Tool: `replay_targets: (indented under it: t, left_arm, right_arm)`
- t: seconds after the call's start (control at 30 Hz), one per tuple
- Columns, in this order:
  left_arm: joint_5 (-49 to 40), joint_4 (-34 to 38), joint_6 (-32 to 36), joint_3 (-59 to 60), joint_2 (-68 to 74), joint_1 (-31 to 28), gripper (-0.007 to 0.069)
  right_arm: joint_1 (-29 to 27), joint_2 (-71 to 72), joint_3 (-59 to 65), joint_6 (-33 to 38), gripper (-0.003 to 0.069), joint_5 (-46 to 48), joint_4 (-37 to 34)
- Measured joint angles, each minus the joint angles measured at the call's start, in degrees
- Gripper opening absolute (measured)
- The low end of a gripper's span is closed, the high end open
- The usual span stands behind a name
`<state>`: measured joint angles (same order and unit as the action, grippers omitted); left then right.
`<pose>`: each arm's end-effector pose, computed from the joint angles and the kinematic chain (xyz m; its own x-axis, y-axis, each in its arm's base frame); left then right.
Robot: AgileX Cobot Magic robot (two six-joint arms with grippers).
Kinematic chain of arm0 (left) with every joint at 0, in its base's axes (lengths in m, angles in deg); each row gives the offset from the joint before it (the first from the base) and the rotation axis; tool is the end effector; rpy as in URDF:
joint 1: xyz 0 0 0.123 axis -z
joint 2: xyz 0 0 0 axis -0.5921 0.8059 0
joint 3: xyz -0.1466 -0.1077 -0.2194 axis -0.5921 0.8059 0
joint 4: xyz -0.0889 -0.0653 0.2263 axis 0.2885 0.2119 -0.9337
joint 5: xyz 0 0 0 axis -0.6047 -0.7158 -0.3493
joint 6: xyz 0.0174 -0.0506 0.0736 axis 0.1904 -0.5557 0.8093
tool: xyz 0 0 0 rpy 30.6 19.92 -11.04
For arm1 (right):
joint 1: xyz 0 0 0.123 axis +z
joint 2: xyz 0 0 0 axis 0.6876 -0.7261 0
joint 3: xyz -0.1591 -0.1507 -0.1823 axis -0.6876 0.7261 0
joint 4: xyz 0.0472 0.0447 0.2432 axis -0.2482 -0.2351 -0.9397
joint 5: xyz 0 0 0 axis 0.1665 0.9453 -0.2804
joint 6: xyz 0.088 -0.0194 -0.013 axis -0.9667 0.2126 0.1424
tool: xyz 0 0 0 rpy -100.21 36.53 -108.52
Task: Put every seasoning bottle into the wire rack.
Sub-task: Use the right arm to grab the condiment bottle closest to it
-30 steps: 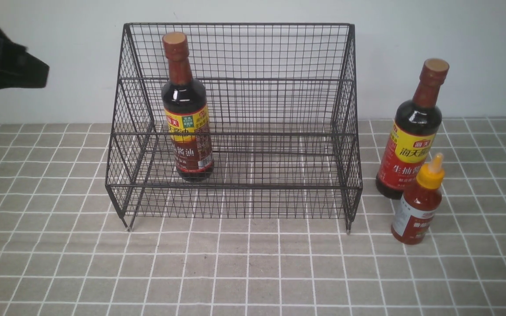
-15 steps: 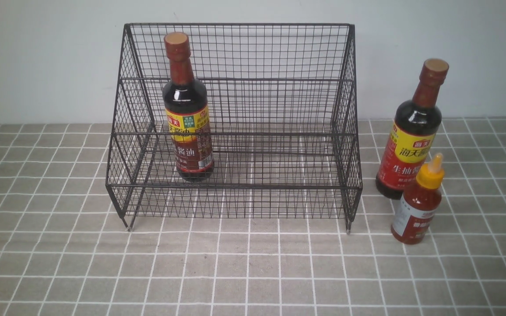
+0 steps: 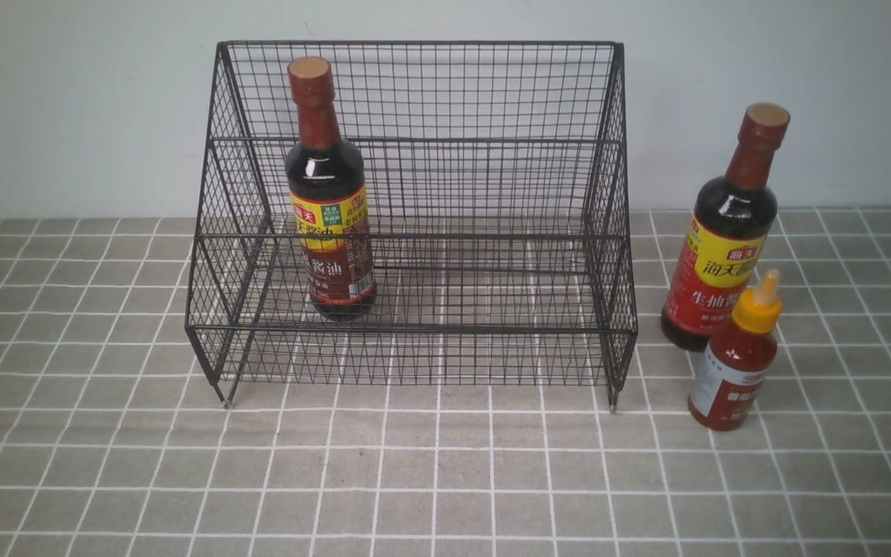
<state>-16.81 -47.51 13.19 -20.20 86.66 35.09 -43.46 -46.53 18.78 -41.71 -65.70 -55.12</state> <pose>0.0181 -0.0353 0.4784 0.0185 0.1877 -0.9820 0.3754 0.9090 0.1808 0.0524 -0.0001 0.1734 -0.2809 0.0897 -0.9555 0.0257 0.9960 0.0859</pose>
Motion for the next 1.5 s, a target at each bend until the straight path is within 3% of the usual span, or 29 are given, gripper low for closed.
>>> replay_targets:
  t: [0.2,0.33,0.53,0.67,0.77,0.93,1.17,1.5]
  left_arm:
    - [3.6,-7.5,-6.8,4.2,-0.1,7.1,-0.0007]
    - [4.3,-13.7,-11.8,6.6,-0.1,7.9,-0.0007]
    - [5.4,-27.9,-26.7,11.3,-0.5,8.1,-0.0007]
    - [11.6,-33.9,-33.3,20.3,-4.2,8.1,-0.0007]
    - [18.1,-34.5,-33.7,28.5,-8.0,8.1,-0.0007]
    - [33.2,-34.3,-32.5,52.5,-18.7,6.1,-0.0007]
    - [34.2,-34.3,-32.3,68.5,-24.3,6.0,-0.0007]
    - [31.3,-33.6,-32.2,69.7,-25.2,6.0,-0.0007]
  right_arm:
    - [0.0,0.0,0.0,0.0,-0.0014,0.0,0.0]
    - [0.0,0.0,0.0,0.0,-0.0014,0.0,0.0]
    - [0.0,0.0,0.0,0.0,-0.0014,0.0,0.0]
    - [0.0,0.0,0.0,0.0,-0.0014,0.0,0.0]
    - [0.0,0.0,0.0,0.0,-0.0014,0.0,0.0]
    - [0.0,0.0,0.0,0.0,-0.0014,0.0,0.0]
    - [0.0,0.0,0.0,0.0,-0.0014,0.0,0.0]
    - [0.0,0.0,0.0,0.0,-0.0014,0.0,0.0]
